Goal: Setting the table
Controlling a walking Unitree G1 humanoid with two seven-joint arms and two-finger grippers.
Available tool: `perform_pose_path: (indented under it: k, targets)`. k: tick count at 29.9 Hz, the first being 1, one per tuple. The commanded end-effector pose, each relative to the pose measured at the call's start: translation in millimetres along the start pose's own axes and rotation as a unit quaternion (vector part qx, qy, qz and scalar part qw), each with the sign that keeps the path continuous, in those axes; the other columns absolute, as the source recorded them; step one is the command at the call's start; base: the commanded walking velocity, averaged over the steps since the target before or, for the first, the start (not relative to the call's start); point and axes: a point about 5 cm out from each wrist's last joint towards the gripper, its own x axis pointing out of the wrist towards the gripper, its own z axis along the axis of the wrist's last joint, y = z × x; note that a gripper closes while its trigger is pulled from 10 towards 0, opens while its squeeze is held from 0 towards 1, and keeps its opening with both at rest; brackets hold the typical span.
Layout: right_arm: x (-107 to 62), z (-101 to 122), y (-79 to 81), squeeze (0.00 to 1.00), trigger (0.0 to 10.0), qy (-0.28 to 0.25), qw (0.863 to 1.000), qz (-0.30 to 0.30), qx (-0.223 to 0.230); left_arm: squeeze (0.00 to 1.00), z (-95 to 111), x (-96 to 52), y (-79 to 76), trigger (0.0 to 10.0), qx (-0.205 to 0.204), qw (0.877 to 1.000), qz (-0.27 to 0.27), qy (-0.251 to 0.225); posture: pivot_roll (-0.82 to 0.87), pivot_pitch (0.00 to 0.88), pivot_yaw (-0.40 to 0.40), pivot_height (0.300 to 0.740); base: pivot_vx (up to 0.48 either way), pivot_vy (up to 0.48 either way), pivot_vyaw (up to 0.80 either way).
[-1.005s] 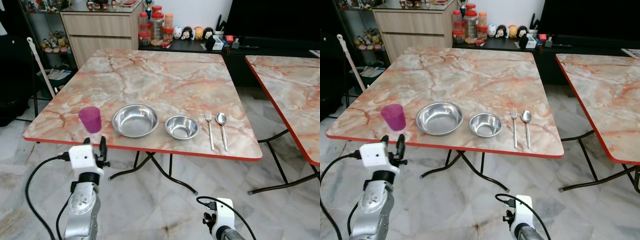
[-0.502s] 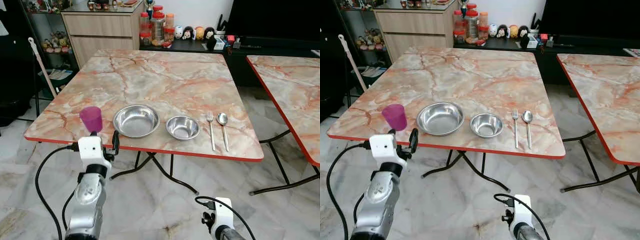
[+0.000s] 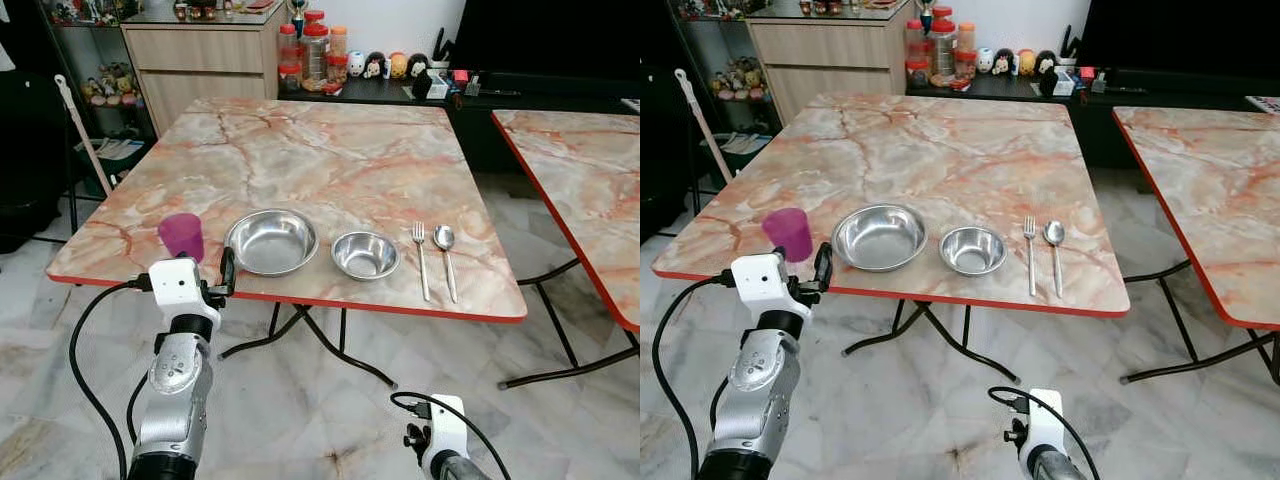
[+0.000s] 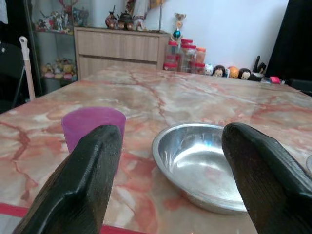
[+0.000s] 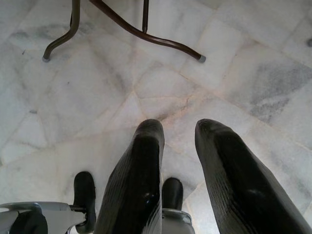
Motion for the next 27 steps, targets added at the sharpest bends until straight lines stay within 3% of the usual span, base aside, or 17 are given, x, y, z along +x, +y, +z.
perform_pose_path:
  k: [1,11,27]
  targets:
    - [0.1,2.2,-1.9,0.0,10.0,-0.006,1.0,-0.006,0.005,0.0,2.9,2.5,-0.7,10.0,-0.003,1.0,-0.003,-0.002,0.12,0.01,-0.009,0.74,0.341,0.0,0.0]
    - [1.3,5.7,0.7,0.0,10.0,-0.007,1.0,-0.002,-0.002,0.0,22.2,12.7,8.4,10.0,0.004,0.999,0.009,-0.037,0.13,0.014,-0.015,0.74,0.34,0.0,0.0]
    - [0.7,3.5,-0.6,0.0,10.0,-0.004,1.0,-0.003,-0.004,0.0,28.3,10.8,11.6,10.0,0.001,0.999,0.007,-0.049,0.13,0.024,-0.016,0.74,0.284,0.0,0.0]
